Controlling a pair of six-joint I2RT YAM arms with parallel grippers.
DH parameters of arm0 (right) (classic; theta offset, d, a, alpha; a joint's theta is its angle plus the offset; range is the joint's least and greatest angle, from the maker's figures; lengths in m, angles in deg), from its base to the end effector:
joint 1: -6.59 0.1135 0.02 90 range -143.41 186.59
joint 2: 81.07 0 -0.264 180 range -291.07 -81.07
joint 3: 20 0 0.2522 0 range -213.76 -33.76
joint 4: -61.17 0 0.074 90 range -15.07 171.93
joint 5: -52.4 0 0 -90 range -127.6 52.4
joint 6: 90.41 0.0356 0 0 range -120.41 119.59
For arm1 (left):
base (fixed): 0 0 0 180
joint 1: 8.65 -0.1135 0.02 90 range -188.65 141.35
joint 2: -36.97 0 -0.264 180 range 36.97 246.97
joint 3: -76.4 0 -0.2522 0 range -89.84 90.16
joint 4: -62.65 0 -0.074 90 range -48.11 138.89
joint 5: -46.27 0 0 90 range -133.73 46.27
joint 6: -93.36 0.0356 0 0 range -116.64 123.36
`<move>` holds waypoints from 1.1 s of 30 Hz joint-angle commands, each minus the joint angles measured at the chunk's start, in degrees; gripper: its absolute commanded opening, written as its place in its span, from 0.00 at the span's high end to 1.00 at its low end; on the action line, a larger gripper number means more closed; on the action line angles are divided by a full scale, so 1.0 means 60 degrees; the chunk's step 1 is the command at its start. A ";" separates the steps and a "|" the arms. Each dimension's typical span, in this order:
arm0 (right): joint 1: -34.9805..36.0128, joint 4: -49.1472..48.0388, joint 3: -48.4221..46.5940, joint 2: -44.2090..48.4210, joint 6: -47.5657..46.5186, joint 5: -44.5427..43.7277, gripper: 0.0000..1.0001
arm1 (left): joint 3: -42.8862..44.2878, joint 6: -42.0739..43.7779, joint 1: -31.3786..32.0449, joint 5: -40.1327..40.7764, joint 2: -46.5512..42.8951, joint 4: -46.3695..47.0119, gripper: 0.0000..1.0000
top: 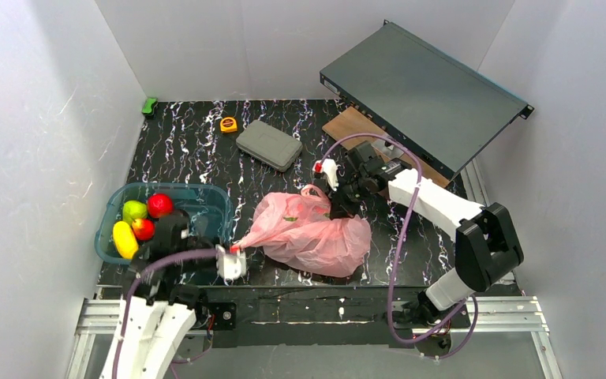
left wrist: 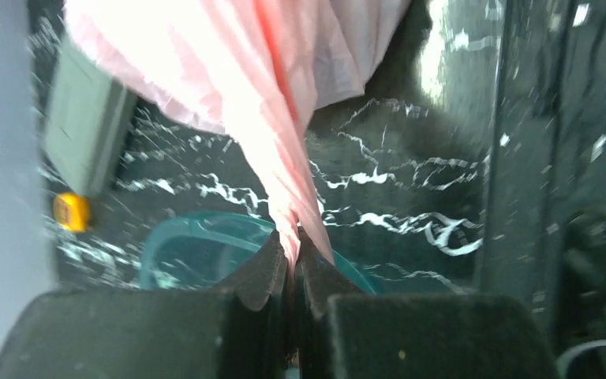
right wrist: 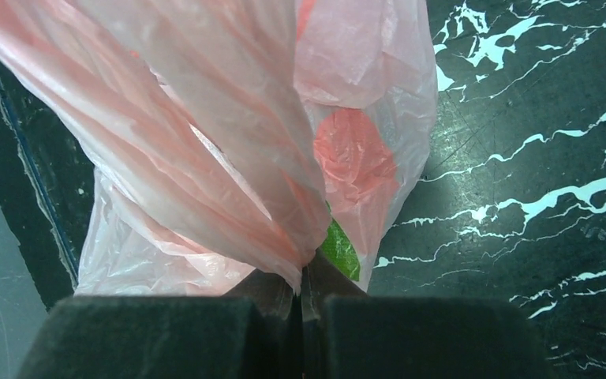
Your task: Place the fake fruits into the plastic bag and tie a complex knot
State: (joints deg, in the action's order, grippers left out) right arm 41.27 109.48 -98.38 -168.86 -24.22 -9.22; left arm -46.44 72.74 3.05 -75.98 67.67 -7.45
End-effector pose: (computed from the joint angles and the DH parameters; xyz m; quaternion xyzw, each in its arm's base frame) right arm 0.2493 0.1931 0.2470 -0.5144 0.7793 0.2599 0.2460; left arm 0.0883 -0.0377 0.2888 0.6571 0.6001 -0.0412 0.4544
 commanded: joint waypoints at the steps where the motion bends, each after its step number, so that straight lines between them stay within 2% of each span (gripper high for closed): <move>1: -0.0856 0.0859 0.0354 -0.0450 -0.1427 -0.2475 0.99 | -0.1862 0.5617 -0.0156 0.1314 -0.1517 -0.0130 1.00; 6: -0.1047 0.0180 0.0629 -0.1068 -0.1793 -0.2885 0.99 | -0.2766 0.7248 -0.0154 0.1239 -0.1549 0.0664 1.00; 9: -0.1041 0.0748 -0.0205 -0.1271 -0.1290 -0.2269 0.99 | -0.2788 0.7714 -0.0157 0.0910 -0.1613 0.0983 1.00; 14: -0.1022 0.2043 -0.2005 -0.0240 0.0136 -0.0499 0.99 | -0.0660 0.7319 -0.0152 -0.0484 -0.0754 -0.0168 1.00; 20: -0.0608 0.2986 -0.3073 0.0534 0.1096 0.1046 0.99 | 0.1213 0.6832 -0.0161 -0.2533 0.0421 0.0017 1.00; 25: 0.0527 0.2946 -0.3751 0.0515 0.1628 0.1373 0.99 | 0.1733 0.7376 -0.0154 -0.3960 0.0993 0.0519 1.00; 29: 0.1367 0.2914 -0.4360 0.0151 0.1730 0.1312 0.99 | 0.2550 0.6506 -0.0077 -0.4791 0.1880 0.1099 1.00; 33: 0.1780 0.3007 -0.4998 -0.0593 0.1865 0.1443 0.99 | 0.3390 0.5623 0.0518 -0.5078 0.2568 0.1293 1.00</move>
State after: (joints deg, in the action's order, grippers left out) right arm 50.25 126.37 -123.41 -168.99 -15.15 -2.60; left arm -30.92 111.91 3.25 -98.32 80.13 -2.12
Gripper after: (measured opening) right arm 0.029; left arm 0.009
